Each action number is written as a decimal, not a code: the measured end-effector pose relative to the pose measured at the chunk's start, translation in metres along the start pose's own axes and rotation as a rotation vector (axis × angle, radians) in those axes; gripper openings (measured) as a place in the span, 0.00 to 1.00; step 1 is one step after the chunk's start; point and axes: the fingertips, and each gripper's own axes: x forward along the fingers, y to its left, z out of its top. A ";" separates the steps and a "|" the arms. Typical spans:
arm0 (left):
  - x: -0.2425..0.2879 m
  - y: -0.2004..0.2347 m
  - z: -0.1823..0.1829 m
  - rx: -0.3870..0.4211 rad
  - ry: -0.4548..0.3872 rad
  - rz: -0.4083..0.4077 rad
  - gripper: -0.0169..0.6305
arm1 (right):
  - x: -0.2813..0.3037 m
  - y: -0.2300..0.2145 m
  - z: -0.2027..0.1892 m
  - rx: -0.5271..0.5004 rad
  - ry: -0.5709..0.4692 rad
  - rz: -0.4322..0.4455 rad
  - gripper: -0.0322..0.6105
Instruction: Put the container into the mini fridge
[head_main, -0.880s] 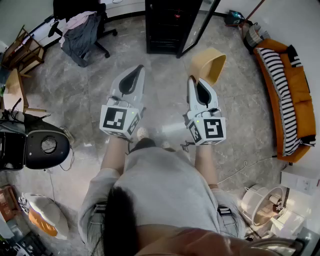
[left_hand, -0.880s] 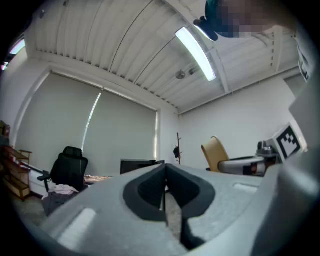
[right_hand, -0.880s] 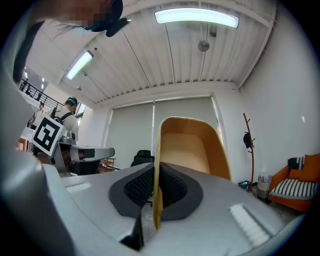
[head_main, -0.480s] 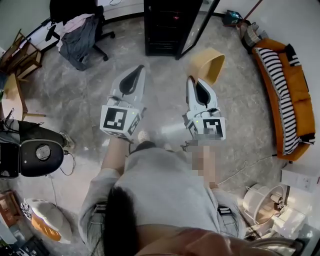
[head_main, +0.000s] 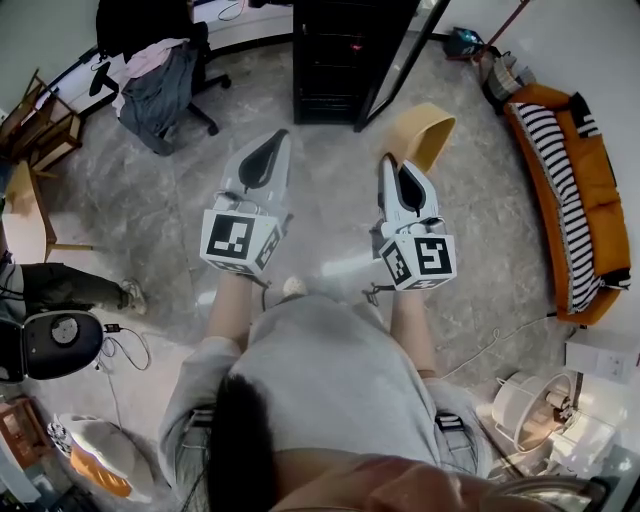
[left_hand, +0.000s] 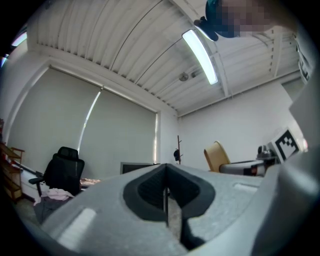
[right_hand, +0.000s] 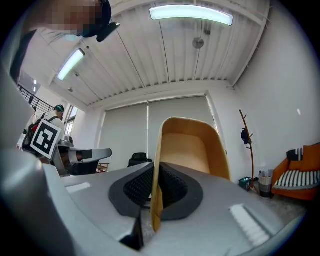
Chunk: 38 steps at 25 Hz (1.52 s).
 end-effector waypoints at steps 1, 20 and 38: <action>0.002 0.008 -0.001 -0.002 -0.003 -0.005 0.03 | 0.007 0.002 -0.001 0.000 -0.004 -0.001 0.07; 0.111 0.077 -0.036 -0.034 0.008 -0.027 0.03 | 0.124 -0.051 -0.021 -0.032 0.026 -0.010 0.07; 0.276 0.077 -0.047 0.026 0.004 0.081 0.03 | 0.232 -0.200 -0.012 -0.005 0.002 0.116 0.07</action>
